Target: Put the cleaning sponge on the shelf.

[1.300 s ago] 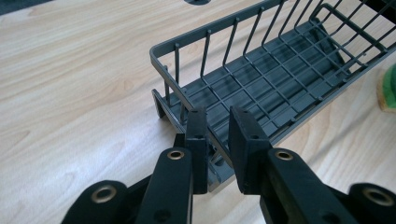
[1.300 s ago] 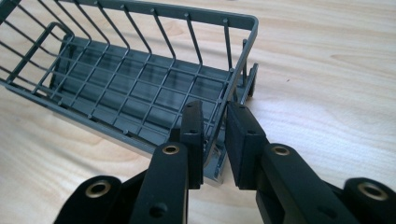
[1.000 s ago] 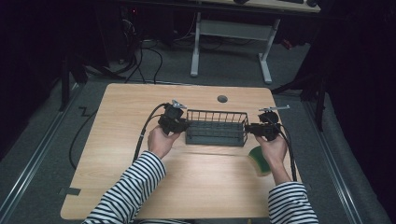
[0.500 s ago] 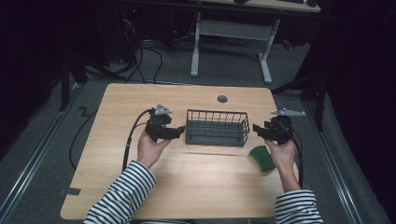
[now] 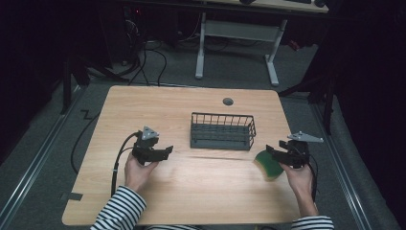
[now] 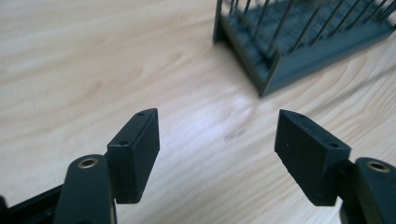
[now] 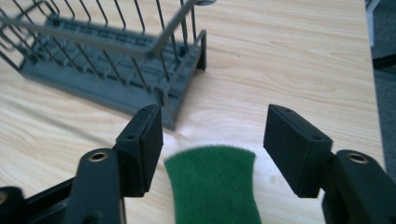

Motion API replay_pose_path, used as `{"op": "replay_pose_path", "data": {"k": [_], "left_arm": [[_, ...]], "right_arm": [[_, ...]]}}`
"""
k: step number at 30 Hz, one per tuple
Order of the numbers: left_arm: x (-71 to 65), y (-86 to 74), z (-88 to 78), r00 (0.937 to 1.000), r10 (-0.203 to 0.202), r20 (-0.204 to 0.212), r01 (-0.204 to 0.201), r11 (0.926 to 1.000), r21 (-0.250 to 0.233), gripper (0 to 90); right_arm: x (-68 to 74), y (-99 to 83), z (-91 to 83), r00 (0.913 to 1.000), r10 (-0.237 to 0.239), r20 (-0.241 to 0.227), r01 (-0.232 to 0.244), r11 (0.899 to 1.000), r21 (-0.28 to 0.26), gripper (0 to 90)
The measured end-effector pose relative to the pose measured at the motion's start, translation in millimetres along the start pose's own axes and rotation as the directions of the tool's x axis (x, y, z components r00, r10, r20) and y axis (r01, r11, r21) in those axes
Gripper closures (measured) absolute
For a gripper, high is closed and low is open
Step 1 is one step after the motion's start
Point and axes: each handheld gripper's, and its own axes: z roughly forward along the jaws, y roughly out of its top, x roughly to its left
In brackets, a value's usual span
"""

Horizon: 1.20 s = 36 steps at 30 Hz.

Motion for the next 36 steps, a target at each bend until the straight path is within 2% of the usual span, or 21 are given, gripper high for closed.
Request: {"op": "replay_pose_path", "data": {"k": [1,3,4,6,8,14,16,20,22,26,31,32,36], "left_arm": [[0.0,0.0,0.0,1.0000,0.000,0.000,0.000,1.0000,0.000,31.2],[4.8,-15.6,5.6,0.9996,0.001,-0.029,0.000,0.9993,0.037,30.8],[6.5,-18.7,6.7,0.9993,0.002,-0.036,-0.001,0.9992,0.040,30.7],[8.3,-22.7,7.8,0.9993,-0.008,-0.036,0.010,0.9987,0.049,30.5],[13.1,-32.0,11.3,0.9985,-0.021,-0.051,0.024,0.9974,0.067,30.2],[17.1,-40.3,14.3,0.9974,-0.029,-0.066,0.034,0.9961,0.081,28.6],[17.6,-44.9,17.3,0.9971,-0.025,-0.071,0.031,0.9957,0.088,28.6],[16.7,-48.2,17.3,0.9966,-0.022,-0.079,0.027,0.9978,0.060,28.6],[16.0,-52.8,17.6,0.9960,0.000,-0.090,0.003,0.9994,0.033,28.7],[15.4,-53.5,17.3,0.9948,0.000,-0.102,0.003,0.9995,0.033,27.8],[15.2,-53.5,17.3,0.9947,0.000,-0.103,0.004,0.9994,0.034,27.2],[15.1,-53.6,17.4,0.9946,-0.002,-0.103,0.005,0.9994,0.033,27.1],[14.9,-53.7,17.3,0.9945,-0.003,-0.105,0.006,0.9994,0.033,27.1]], "right_arm": [[-0.8,-3.1,-0.9,1.0000,-0.004,-0.004,0.004,1.000,0.005,36.1],[-1.7,-9.6,-2.2,0.9997,-0.019,-0.014,0.019,1.000,0.019,34.4],[-1.3,-12.1,-2.1,0.9996,-0.024,-0.015,0.025,0.999,0.030,33.1],[-1.2,-14.0,-1.5,0.9994,-0.030,-0.017,0.030,0.999,0.036,31.7],[-1.1,-19.9,2.5,0.9990,-0.043,-0.015,0.044,0.997,0.064,27.7],[-0.9,-26.7,11.3,0.9979,-0.065,-0.002,0.065,0.991,0.116,23.5],[-1.6,-31.3,17.3,0.9976,-0.069,0.009,0.067,0.986,0.152,21.7],[-3.5,-36.7,23.0,0.9979,-0.064,-0.004,0.064,0.983,0.169,20.2],[-4.0,-38.1,26.4,0.9978,-0.066,-0.004,0.065,0.981,0.181,19.7],[-3.9,-39.7,31.9,0.9980,-0.062,-0.012,0.064,0.980,0.191,19.7],[-2.1,-40.7,37.8,0.9969,-0.077,-0.018,0.079,0.972,0.221,22.3],[-1.0,-41.9,40.6,0.9962,-0.087,-0.008,0.087,0.969,0.233,27.1],[0.1,-43.6,40.0,0.9956,-0.094,-0.001,0.091,0.969,0.231,29.4]]}}
